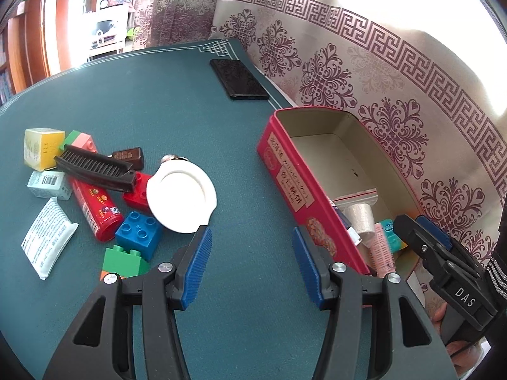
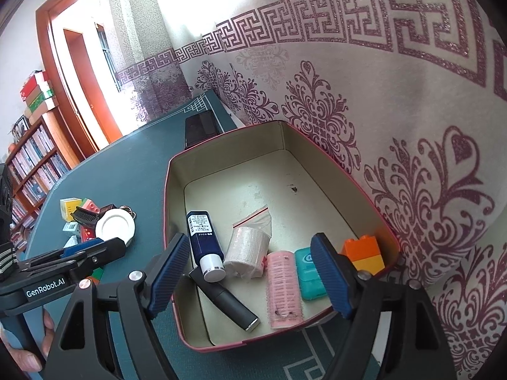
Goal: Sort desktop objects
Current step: 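Move both open tools back toward the pile, left tool toward the white packet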
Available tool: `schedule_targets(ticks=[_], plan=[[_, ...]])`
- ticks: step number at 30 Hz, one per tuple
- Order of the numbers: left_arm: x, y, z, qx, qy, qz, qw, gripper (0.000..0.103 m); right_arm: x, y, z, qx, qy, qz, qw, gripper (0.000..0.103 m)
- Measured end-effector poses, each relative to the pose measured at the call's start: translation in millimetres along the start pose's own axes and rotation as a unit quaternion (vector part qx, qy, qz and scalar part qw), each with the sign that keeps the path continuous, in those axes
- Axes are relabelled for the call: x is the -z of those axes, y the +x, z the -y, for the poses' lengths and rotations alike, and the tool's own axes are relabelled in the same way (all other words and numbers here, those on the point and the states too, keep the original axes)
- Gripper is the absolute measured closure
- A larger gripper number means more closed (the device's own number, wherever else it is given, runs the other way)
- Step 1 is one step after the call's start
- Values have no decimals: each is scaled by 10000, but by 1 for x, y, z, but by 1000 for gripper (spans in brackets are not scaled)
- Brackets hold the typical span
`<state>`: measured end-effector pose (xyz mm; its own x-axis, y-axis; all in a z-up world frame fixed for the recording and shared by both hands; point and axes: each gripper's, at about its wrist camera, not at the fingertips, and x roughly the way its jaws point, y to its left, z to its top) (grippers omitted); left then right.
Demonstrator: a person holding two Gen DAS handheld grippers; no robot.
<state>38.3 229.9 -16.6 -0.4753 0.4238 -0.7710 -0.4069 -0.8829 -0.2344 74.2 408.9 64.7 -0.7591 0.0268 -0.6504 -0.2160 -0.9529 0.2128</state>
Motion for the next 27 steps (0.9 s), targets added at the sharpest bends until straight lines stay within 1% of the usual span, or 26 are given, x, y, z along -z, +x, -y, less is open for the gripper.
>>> schedule_targets(ticks=[9, 10, 11, 13, 17, 20, 26, 27], plan=[[3, -12, -34, -138, -222, 73, 9996, 46, 5, 2, -16, -409, -12, -143, 9991, 16], [3, -15, -39, -162, -250, 95, 9995, 46, 6, 2, -18, -458, -24, -167, 9988, 14], [3, -17, -43, -187, -282, 114, 9994, 46, 6, 2, -21, -501, -39, -186, 9986, 8], [3, -21, -54, -240, -357, 146, 9990, 46, 8, 1, -27, -557, -68, -164, 9983, 0], [2, -32, -78, -405, -468, 211, 9979, 46, 9, -3, -42, -646, -181, -128, 9977, 0], [-2, -44, -99, -628, -504, 246, 9964, 46, 11, -5, -52, -720, -210, -108, 9971, 0], [-12, -60, -141, -989, -623, 216, 9929, 46, 17, -1, -74, -933, -316, -269, 9948, 0], [-1, -55, -147, -1045, -627, 203, 9923, 46, 18, 1, -79, -963, -359, -306, 9942, 0]])
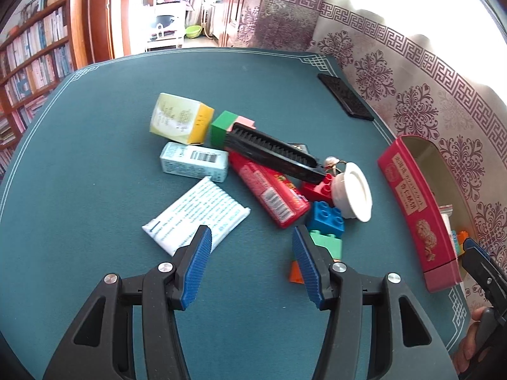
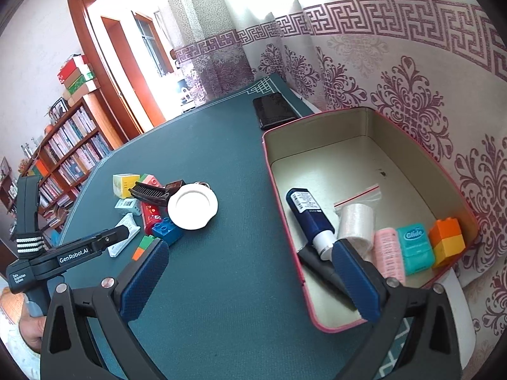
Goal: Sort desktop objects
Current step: 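Move both open tools back toward the pile, left tool toward the white packet, then grasp the white wipes packet with left tool while right tool grasps the orange-green block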
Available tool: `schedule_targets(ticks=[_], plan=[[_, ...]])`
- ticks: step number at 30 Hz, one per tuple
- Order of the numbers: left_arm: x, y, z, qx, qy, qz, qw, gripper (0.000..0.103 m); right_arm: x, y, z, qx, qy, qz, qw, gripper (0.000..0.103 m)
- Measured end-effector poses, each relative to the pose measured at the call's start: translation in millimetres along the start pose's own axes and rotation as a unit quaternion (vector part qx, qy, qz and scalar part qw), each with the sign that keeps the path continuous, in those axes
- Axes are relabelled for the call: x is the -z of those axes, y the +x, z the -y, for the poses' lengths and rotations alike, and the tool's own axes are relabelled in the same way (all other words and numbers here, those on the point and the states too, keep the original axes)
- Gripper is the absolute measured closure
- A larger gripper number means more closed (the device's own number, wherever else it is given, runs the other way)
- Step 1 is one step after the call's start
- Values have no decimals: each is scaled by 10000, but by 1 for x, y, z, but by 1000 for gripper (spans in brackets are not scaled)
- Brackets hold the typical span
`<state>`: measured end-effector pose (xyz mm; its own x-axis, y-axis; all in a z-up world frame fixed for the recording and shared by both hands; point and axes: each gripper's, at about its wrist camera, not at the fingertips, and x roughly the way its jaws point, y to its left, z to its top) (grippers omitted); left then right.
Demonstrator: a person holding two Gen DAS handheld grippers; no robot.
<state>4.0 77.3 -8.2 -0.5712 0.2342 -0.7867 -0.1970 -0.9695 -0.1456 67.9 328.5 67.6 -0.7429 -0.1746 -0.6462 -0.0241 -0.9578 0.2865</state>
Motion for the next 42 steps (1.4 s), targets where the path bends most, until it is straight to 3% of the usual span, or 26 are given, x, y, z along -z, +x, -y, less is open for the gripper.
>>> schedule_targets(ticks=[6, 19, 24, 32, 42], plan=[[27, 26, -20, -264, 54, -39, 9996, 46, 7, 11, -24, -136, -263, -166, 9994, 0], [9, 47, -20, -298, 746, -132, 9967, 43, 10, 27, -52, -269, -560, -409, 9972, 0], [9, 56, -24, -325, 786, -165, 9962, 34, 11, 35, -64, -323, -668, -507, 9960, 0], [11, 65, -32, -238, 650, -115, 9975, 34, 16, 51, -87, -430, -890, -671, 9928, 0], [22, 50, -33, -339, 641, 119, 9973, 47, 19, 73, -100, -472, -888, -953, 9904, 0]])
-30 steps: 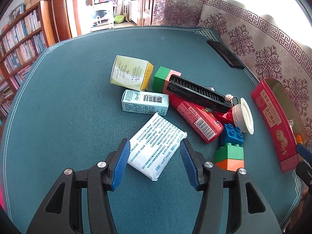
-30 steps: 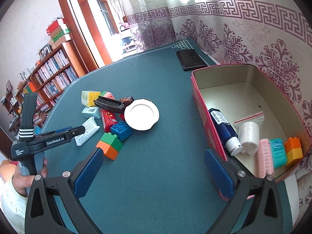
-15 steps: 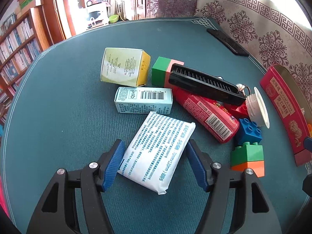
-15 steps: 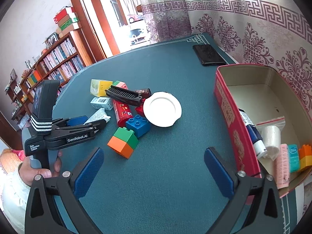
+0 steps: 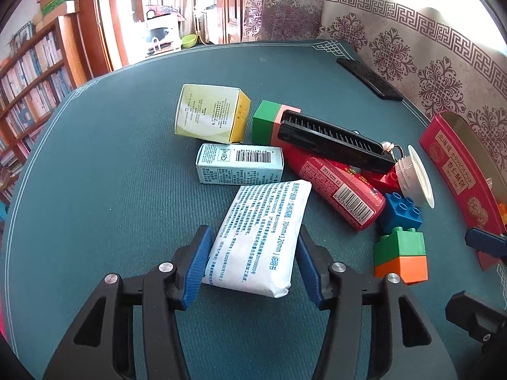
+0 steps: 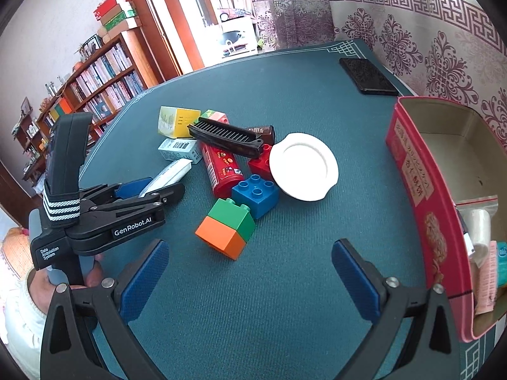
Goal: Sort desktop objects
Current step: 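Grasp the white wipes packet with left tool while right tool grasps the orange-green block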
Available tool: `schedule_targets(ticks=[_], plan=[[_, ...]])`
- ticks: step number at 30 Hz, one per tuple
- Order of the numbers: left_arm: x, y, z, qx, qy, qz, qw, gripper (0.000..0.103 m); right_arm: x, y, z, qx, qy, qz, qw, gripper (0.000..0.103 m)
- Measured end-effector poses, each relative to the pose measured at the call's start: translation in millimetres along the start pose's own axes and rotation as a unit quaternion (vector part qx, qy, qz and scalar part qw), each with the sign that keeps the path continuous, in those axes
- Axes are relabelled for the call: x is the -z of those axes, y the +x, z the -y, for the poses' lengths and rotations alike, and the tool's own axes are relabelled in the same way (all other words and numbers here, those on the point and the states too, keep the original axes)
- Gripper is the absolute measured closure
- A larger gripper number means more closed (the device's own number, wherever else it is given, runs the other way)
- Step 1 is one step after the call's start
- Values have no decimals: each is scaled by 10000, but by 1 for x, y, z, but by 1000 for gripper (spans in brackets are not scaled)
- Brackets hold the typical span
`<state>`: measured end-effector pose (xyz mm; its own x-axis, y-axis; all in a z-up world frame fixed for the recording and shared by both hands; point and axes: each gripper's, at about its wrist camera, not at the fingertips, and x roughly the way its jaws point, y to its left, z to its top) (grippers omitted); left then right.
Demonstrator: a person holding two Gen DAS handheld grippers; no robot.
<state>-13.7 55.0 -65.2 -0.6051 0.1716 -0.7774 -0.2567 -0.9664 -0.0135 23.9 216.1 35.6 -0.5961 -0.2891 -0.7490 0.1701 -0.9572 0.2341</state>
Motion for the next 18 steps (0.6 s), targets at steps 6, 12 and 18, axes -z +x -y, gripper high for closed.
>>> schedule_targets(ticks=[6, 12, 18], plan=[[2, -3, -13, 91, -239, 48, 9997, 61, -4, 11, -5, -9, 18, -94, 10000, 0], [6, -6, -23, 146, -397, 69, 9991, 62, -7, 23, -19, 174, -253, -112, 9995, 1], [5, 1, -21, 177, -515, -45, 9985, 62, -10, 38, -26, 258, -346, -268, 9987, 23]])
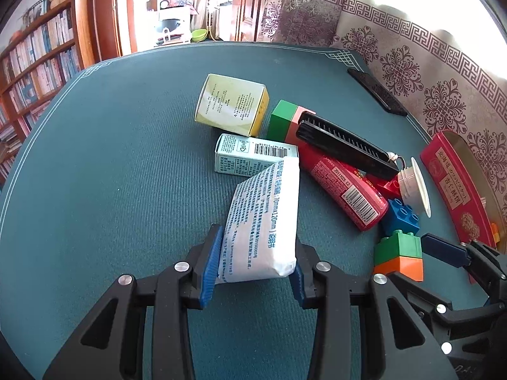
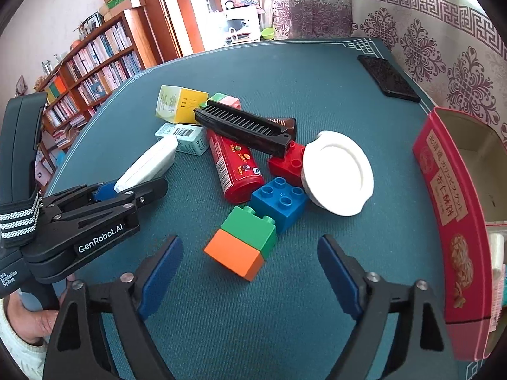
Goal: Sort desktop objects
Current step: 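Grasp the white wipes packet with left tool while right tool grasps the orange-green block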
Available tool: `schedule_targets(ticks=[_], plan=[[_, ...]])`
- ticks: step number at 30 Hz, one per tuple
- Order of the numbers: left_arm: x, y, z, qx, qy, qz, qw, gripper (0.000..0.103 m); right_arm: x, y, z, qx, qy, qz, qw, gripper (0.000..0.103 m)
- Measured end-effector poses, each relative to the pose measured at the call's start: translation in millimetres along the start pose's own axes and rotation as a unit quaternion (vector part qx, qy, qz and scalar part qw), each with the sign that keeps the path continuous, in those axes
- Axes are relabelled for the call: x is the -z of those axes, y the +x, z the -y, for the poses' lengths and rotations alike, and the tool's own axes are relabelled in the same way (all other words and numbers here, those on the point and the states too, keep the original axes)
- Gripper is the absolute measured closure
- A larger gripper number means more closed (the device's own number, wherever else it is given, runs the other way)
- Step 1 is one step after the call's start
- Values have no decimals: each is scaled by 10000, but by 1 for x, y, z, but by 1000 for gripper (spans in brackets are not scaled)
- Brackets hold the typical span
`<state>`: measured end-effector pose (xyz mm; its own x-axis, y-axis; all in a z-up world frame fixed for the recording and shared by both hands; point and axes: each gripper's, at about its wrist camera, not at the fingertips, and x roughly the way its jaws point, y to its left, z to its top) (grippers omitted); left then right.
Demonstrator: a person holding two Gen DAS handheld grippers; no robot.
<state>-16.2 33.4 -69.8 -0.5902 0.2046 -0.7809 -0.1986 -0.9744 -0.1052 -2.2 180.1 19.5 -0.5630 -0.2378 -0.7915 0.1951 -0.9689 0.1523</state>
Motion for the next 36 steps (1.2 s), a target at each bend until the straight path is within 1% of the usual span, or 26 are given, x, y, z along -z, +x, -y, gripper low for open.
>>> schedule_targets(ticks=[2, 4, 6, 11, 12, 13, 14, 18, 19, 21, 23, 26, 31, 36], plan=[[-1, 2, -1, 26, -79, -15, 10000, 62, -1, 6, 1, -2, 46, -100, 9999, 34], [-3, 3, -1, 55, -140, -10, 9999, 62, -2, 11, 3, -44, 127, -185, 9997, 38], [-4, 3, -2, 52, -154, 7, 9999, 62, -2, 16, 5, -80, 204, -246, 9995, 39], [-3, 1, -4, 71, -146, 55, 9999, 62, -4, 17, 5, -39, 199, -201, 9996, 40], [-2, 0, -5, 83, -159, 72, 9998, 62, -4, 17, 6, -39, 195, -193, 9996, 41], [-1, -2, -6, 91, -162, 97, 9998, 63, -3, 16, 5, -54, 187, -180, 9996, 47], [-1, -3, -5, 102, -157, 123, 9997, 64, -2, 15, 6, -63, 179, -177, 9997, 48], [1, -10, 1, 141, -117, 276, 9995, 64, 1, 9, 8, -39, 192, -121, 9997, 48], [2, -11, 3, 149, -110, 299, 9994, 64, 2, 7, 9, -53, 208, -91, 9997, 52], [3, -13, 5, 179, -106, 319, 9993, 64, 4, 1, 11, -85, 219, -35, 9997, 52], [6, -15, 7, 188, -122, 339, 9992, 64, 6, -5, 13, -91, 231, 12, 9997, 60], [6, -18, 7, 186, -161, 363, 9990, 64, 9, -13, 15, -69, 212, 87, 9997, 65], [7, -24, 10, 214, -195, 390, 9988, 64, 12, -17, 17, 12, 146, 134, 9998, 68], [6, -29, 19, 265, -145, 399, 9987, 64, 17, -26, 24, 16, 220, 201, 9996, 68]])
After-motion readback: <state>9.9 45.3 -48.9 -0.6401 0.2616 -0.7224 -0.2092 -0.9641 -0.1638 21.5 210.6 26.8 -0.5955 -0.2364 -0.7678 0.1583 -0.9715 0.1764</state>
